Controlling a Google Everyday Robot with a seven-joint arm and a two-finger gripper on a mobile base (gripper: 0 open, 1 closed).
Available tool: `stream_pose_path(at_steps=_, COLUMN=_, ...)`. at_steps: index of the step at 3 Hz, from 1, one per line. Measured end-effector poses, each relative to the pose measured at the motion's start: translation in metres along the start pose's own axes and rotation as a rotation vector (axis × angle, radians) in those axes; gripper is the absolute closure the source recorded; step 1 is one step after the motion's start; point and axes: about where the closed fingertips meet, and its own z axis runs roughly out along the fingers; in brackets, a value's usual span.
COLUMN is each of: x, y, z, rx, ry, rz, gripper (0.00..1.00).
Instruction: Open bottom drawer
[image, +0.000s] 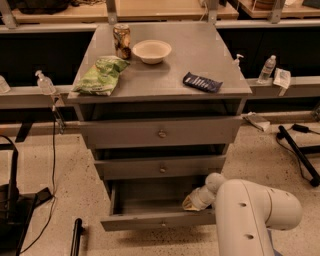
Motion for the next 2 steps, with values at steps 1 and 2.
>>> stream_pose_path(at_steps=1, x=-0.005, y=0.002, z=-0.006, rx=0.024, ry=-0.042, rz=-0.011, gripper=1.0)
stream_pose_path(at_steps=2, x=-0.014, y=-0.02, z=-0.003, rx=0.106, ry=-0.101, rz=-0.015, gripper=1.0)
